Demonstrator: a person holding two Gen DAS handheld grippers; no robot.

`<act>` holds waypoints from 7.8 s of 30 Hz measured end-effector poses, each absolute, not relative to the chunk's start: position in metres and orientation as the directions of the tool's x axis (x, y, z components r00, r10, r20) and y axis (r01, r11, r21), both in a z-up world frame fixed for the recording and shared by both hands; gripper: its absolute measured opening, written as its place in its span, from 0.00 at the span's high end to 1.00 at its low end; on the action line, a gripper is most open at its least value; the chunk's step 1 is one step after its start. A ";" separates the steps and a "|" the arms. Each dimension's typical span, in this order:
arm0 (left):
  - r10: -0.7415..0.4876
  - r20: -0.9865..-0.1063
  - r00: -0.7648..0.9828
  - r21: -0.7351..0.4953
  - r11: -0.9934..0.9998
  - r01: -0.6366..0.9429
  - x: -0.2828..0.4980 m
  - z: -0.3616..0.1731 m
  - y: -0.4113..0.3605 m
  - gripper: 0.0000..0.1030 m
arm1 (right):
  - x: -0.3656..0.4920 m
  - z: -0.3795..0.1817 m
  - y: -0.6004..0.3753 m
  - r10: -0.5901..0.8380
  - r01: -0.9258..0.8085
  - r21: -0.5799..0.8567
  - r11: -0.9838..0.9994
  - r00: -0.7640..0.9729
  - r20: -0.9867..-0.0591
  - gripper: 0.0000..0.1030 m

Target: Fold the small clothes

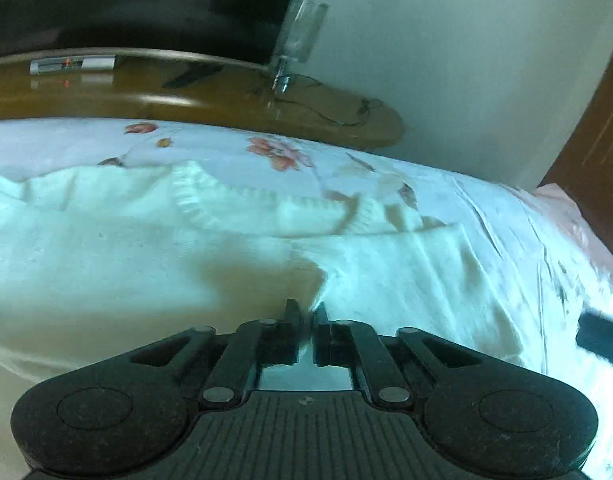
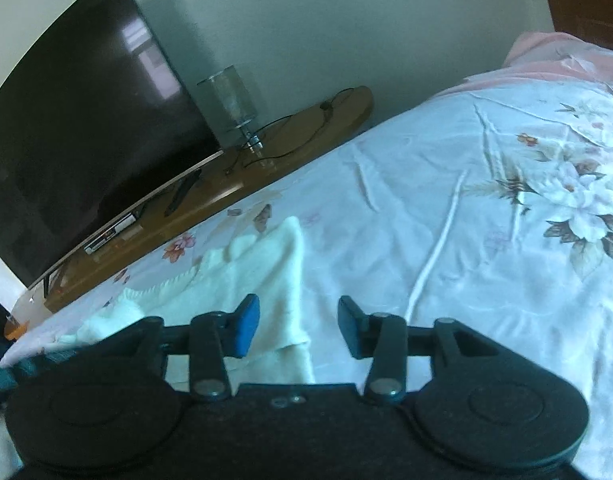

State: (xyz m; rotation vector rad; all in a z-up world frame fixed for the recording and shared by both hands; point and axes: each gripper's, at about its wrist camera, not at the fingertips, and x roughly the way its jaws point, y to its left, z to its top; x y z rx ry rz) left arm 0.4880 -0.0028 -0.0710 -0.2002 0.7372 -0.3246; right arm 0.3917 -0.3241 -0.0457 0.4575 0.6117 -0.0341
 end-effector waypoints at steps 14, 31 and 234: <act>-0.059 -0.624 0.779 -0.220 0.970 -0.103 0.416 -0.061 0.176 0.27 | 0.473 -0.102 -0.228 0.480 0.061 0.688 0.723 0.672 -0.564 0.62; -0.029 -0.667 0.745 -0.208 0.967 -0.148 0.451 -0.094 0.164 0.27 | 0.476 -0.064 -0.241 0.365 -0.003 0.573 0.819 0.774 -0.517 0.95; -0.347 -0.572 0.743 -0.351 0.923 0.161 0.557 -0.077 0.164 0.51 | 0.539 -0.086 -0.363 0.435 -0.149 0.509 0.847 0.746 -0.504 0.68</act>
